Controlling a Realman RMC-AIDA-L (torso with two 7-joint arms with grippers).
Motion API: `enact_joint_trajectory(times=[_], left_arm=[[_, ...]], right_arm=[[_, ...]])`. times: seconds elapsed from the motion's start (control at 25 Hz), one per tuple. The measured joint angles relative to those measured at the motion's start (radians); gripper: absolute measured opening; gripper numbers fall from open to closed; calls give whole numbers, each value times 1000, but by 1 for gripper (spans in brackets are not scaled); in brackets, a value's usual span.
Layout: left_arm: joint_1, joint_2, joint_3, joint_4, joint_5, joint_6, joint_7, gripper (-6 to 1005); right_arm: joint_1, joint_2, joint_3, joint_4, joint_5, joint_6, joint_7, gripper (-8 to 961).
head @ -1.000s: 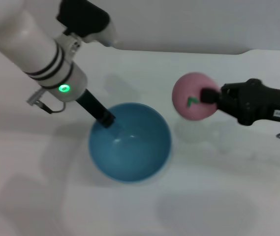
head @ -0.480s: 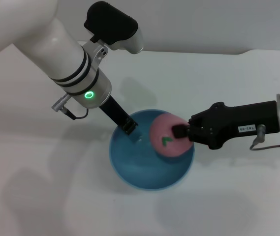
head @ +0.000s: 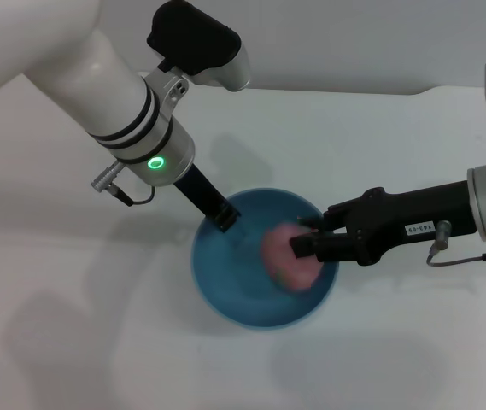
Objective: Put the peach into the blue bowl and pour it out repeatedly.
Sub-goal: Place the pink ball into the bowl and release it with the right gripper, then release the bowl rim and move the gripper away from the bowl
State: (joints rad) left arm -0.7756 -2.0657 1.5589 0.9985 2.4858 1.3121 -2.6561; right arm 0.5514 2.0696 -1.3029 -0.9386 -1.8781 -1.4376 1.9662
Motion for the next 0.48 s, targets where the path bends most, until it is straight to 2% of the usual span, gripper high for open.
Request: enact_joint_trajectory(times=[0.16,0.32,0.48], left_arm=[[-1,0,1,0,0,-1,2,-1],[-1,-1,1,0,-1,-1,2,-1],[0,-3,22,-1,-8,-5,-4,-1]], right_arm=[[0,0,-4,-5,-1,0,13,343],[-16,0,43,-16,17,3,20,362],[-60,0,195,16,100,29,21,371]])
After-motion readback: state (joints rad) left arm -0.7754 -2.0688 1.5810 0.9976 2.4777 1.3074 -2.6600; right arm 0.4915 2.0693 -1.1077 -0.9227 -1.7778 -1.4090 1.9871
